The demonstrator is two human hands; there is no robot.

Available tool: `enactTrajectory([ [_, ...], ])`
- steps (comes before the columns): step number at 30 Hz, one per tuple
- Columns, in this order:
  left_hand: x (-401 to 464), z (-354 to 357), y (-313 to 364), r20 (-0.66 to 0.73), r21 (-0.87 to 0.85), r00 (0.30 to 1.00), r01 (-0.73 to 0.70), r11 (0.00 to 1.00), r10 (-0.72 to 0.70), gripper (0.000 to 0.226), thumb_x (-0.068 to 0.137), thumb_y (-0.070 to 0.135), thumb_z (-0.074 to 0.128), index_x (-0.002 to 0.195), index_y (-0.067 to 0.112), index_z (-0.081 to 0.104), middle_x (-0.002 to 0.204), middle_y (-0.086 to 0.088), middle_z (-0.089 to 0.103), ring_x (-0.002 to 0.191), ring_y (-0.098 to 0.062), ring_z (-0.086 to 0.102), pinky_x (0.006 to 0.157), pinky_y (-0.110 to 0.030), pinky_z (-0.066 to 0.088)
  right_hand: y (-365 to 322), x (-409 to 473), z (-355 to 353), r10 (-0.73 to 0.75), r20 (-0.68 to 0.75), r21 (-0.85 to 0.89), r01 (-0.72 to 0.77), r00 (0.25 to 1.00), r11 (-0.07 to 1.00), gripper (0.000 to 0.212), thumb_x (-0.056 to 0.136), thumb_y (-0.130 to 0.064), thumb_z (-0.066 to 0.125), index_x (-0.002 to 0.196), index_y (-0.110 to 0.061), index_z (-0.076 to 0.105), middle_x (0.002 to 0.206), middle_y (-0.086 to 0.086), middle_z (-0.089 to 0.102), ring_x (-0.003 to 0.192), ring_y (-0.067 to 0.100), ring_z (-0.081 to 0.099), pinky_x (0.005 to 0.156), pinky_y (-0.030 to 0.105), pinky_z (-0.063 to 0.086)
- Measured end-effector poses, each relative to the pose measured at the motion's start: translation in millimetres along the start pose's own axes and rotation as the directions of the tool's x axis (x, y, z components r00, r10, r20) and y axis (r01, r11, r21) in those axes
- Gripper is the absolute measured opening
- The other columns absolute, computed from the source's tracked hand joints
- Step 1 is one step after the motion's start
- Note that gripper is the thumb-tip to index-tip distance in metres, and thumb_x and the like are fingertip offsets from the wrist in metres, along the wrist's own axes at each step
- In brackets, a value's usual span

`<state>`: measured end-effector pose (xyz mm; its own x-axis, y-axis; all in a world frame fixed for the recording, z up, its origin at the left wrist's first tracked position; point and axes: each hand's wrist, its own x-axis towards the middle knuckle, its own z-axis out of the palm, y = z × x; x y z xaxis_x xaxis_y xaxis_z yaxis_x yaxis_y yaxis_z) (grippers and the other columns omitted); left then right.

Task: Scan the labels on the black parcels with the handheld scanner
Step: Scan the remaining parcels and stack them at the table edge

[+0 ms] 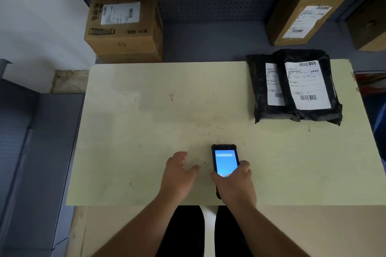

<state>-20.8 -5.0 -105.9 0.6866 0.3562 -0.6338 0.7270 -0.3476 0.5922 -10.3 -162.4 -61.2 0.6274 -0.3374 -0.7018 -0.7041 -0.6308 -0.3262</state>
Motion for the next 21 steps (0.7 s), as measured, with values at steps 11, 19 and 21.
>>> enactTrajectory([
  [11, 0.5, 2.2, -12.8, -0.013, 0.006, 0.999, -0.03, 1.0, 0.03, 0.053, 0.086, 0.025, 0.079, 0.135, 0.023, 0.059, 0.121, 0.003, 0.055, 0.11, -0.016, 0.062, 0.098, -0.028, 0.048, 9.8, 3.2, 19.7, -0.056, -0.118, -0.178, 0.034, 0.991, 0.983, 0.078, 0.082, -0.053, 0.078, 0.138, -0.014, 0.041, 0.132, 0.006, 0.059, 0.12, 0.029, 0.056, 0.099, 0.045, 0.051],
  [19, -2.1, -2.4, -23.2, -0.013, 0.001, 1.0, -0.027, 1.0, 0.027, 0.054, 0.087, 0.023, 0.078, 0.137, 0.022, 0.058, 0.124, 0.001, 0.057, 0.115, -0.018, 0.062, 0.104, -0.033, 0.05, 11.9, 6.9, 29.4, -0.068, -0.152, -0.225, 0.033, 0.986, 0.974, 0.082, 0.082, -0.055, 0.08, 0.141, -0.013, 0.041, 0.138, 0.008, 0.051, 0.126, 0.029, 0.052, 0.1, 0.044, 0.052],
  [21, -2.9, -3.7, -24.5, -0.015, 0.004, 1.0, -0.025, 1.0, 0.025, 0.053, 0.087, 0.022, 0.078, 0.136, 0.022, 0.059, 0.123, 0.002, 0.057, 0.114, -0.017, 0.062, 0.103, -0.033, 0.05, 12.4, 8.2, 29.4, -0.072, -0.152, -0.252, 0.031, 0.986, 0.967, 0.084, 0.082, -0.058, 0.079, 0.142, -0.014, 0.04, 0.14, 0.008, 0.051, 0.127, 0.028, 0.052, 0.101, 0.043, 0.053],
])
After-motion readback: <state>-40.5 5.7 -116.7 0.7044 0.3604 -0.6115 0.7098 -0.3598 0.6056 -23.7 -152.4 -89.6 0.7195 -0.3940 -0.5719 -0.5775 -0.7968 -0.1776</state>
